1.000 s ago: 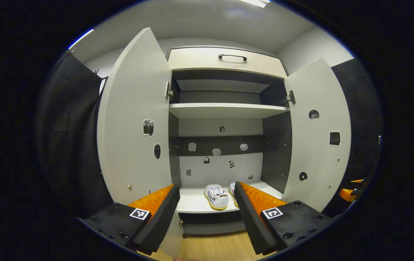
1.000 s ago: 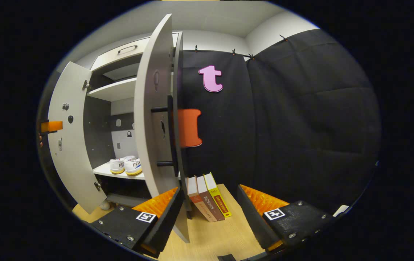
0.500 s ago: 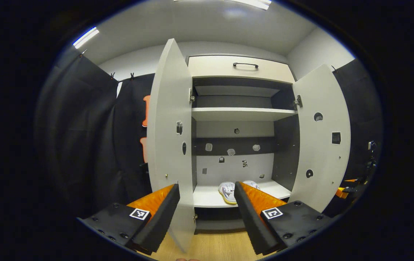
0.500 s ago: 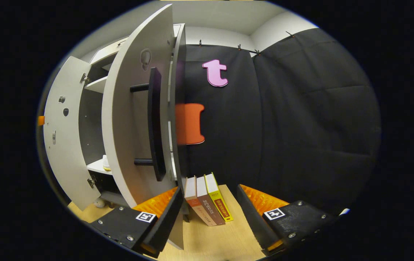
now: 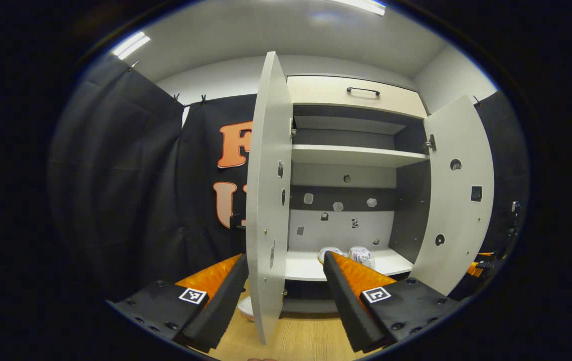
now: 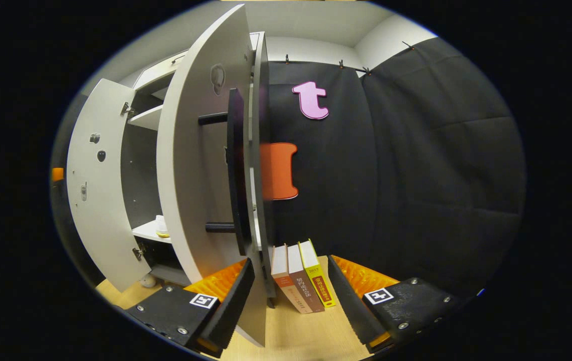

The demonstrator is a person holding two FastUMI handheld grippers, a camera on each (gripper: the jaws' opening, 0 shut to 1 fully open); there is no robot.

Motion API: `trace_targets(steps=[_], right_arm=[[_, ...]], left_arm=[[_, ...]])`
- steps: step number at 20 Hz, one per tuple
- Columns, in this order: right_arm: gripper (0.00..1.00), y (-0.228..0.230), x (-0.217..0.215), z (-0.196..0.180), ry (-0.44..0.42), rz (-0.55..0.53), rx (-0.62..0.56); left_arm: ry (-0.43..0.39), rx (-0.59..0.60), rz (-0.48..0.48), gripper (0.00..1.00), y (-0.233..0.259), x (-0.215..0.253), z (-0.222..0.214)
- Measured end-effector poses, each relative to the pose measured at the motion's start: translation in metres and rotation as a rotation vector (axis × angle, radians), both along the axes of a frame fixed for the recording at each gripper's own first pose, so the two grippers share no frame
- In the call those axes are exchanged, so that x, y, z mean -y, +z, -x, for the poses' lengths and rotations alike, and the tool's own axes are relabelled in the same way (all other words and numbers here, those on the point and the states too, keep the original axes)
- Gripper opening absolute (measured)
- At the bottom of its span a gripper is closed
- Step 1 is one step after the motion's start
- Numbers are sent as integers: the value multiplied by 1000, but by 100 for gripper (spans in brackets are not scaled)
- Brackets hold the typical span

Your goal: Grab one shoe with the right hand and put it into the shoe cabinet, grab the other shoe with the left hand and put it into the shoe cabinet; then close the right door with the right hand and the left door with the left hand.

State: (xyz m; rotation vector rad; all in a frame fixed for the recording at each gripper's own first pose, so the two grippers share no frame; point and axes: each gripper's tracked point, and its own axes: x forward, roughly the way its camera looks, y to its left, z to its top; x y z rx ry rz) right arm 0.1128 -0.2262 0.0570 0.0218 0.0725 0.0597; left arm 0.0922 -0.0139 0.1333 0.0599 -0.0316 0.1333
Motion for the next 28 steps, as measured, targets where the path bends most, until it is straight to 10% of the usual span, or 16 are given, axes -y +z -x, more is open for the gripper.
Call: trace_targets(steps=[28], right_arm=[[89, -3, -124, -31, 195, -18, 17]], left_arm=[[92, 65, 10, 96, 25, -56, 39]])
